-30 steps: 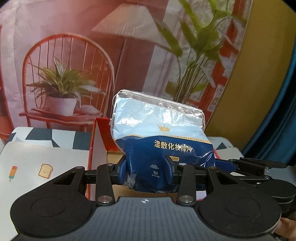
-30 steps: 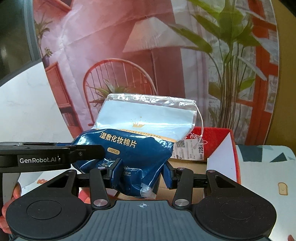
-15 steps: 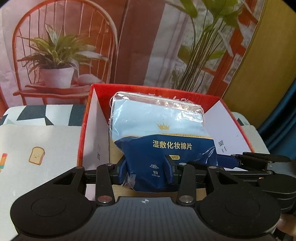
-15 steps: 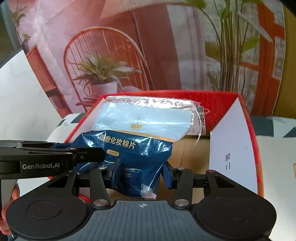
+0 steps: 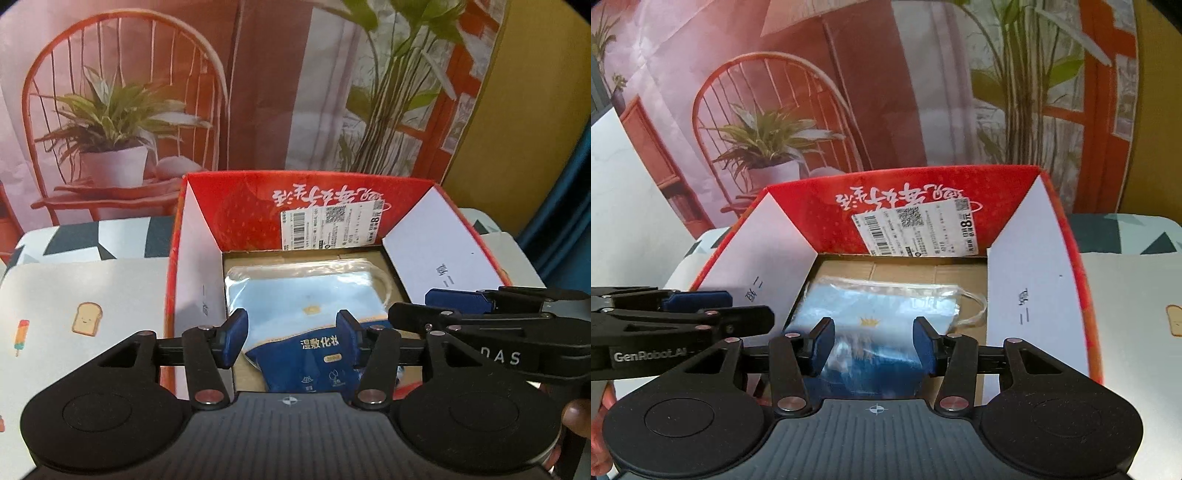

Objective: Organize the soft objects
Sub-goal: 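Lower the blue bag into the red box and open both grippers, then move both grippers to the green zongzi plush beside the box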

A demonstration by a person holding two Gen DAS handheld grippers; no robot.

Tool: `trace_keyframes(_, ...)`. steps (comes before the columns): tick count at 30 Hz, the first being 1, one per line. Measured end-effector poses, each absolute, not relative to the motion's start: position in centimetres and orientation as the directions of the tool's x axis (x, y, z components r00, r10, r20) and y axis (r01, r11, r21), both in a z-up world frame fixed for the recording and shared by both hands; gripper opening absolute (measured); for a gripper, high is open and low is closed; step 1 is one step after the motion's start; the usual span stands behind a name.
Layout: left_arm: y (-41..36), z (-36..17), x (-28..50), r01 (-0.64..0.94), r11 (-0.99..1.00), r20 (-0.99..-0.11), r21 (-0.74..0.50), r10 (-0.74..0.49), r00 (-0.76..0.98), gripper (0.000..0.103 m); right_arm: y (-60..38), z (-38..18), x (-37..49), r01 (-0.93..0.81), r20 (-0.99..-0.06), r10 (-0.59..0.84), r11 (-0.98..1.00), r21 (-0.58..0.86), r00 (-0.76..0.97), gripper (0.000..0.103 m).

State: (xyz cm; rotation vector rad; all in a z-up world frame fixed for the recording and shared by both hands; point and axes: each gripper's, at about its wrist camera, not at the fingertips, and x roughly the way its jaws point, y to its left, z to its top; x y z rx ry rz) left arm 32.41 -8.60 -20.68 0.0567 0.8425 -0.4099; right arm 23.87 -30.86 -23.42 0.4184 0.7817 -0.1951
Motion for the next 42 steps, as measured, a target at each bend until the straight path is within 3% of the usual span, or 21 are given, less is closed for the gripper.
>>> trace_keyframes(14, -1.7, -19.2, 25.5, 0.336, 0.926, -0.680, -0.174, -0.360, 0.639, 0.054, -25.4, -20.2, 17.5, 0.272, -0.606, -0.022, 0.906, 0.324, 0.795, 0.044)
trace_keyframes(24, 2.0, -22.9, 23.2, 0.241, 0.930, -0.701, -0.277, -0.367, 0.611, 0.054, -20.4, -22.7, 16.3, 0.216, -0.653, 0.020, 0.935, 0.280, 0.757, 0.044)
trace_keyframes(42, 1.5, -26.0, 22.6, 0.290, 0.888, -0.709, -0.357, -0.460, 0.535, 0.053, -13.5, -25.9, 16.4, 0.052, -0.718, 0.096, 0.982, 0.182, 0.690, 0.044)
